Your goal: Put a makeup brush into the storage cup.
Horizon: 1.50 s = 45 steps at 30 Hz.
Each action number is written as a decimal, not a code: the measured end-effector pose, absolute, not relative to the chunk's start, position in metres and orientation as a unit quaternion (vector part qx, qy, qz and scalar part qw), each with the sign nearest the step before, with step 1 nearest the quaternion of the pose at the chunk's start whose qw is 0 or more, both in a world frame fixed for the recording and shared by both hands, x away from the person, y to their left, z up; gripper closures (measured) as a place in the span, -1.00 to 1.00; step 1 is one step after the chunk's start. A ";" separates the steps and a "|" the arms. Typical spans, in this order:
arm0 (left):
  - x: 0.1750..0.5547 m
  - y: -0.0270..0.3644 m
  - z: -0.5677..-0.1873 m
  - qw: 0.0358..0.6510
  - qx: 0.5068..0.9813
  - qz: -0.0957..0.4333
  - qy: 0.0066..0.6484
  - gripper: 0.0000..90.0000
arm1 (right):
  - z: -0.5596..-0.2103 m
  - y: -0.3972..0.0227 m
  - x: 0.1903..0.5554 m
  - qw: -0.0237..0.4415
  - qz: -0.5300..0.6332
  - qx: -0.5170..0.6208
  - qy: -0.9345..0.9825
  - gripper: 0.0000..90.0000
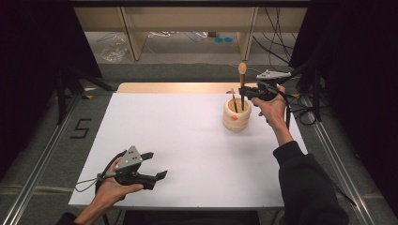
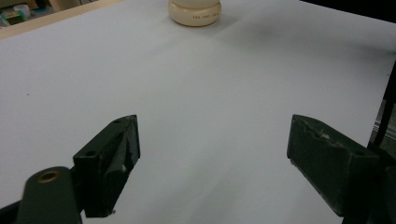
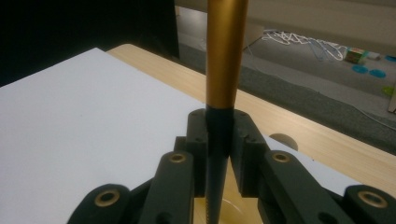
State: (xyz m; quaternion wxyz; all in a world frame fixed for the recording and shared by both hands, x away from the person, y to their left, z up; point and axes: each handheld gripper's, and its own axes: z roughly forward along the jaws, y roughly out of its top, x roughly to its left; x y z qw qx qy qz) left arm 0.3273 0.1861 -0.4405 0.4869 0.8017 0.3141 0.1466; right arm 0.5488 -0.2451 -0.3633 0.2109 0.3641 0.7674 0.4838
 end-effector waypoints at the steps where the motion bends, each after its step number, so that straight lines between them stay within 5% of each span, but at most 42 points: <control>1: 0.327 0.186 -0.440 0.487 0.802 0.147 0.314 -0.62 | -0.364 -0.245 0.549 0.210 0.483 0.364 0.768 0.77; 45: 0.327 0.186 -0.441 0.489 0.801 0.144 0.314 -0.62 | -0.401 -0.244 0.543 0.191 0.474 0.384 0.769 0.74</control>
